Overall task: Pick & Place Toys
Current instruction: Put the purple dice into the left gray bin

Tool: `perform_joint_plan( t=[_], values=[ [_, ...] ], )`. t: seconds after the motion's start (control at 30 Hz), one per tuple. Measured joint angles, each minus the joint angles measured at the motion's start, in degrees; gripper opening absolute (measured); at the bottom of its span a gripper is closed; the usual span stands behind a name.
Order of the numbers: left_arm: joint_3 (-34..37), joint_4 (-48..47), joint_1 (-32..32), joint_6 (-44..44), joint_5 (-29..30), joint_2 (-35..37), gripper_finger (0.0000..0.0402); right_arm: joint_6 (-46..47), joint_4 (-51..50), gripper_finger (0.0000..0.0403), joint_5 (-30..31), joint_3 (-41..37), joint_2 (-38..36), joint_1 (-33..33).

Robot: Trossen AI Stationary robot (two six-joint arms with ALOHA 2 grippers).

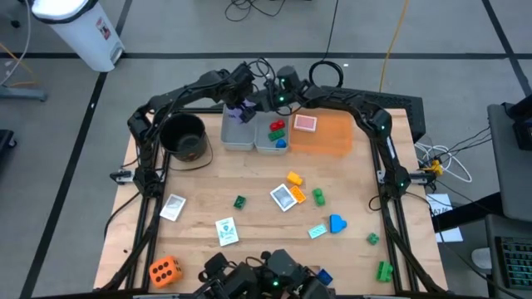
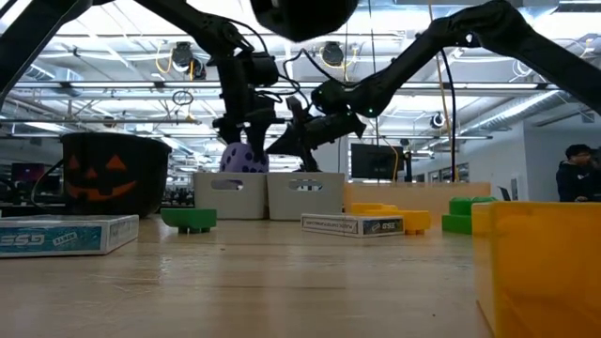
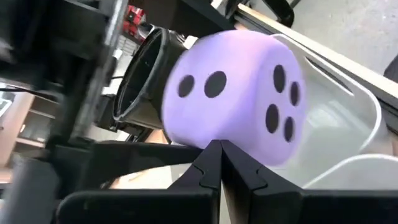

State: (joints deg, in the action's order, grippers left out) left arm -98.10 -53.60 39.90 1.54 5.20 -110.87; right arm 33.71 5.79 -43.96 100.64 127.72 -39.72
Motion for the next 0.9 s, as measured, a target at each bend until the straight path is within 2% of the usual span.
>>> perform_joint_plan(
  t=[0.63,0.9],
  values=[
    [0.0,1.0,0.6,0.9,-0.1,-0.2,0.0400,0.7,0.8,0.0000,-1.5,0.0,0.4,-0.4],
    [0.0,0.9,0.6,-1.2,3.3,-0.2,0.0400,1.6,0.8,0.0000,-7.3,-0.1,0.4,-2.9]
  ],
)
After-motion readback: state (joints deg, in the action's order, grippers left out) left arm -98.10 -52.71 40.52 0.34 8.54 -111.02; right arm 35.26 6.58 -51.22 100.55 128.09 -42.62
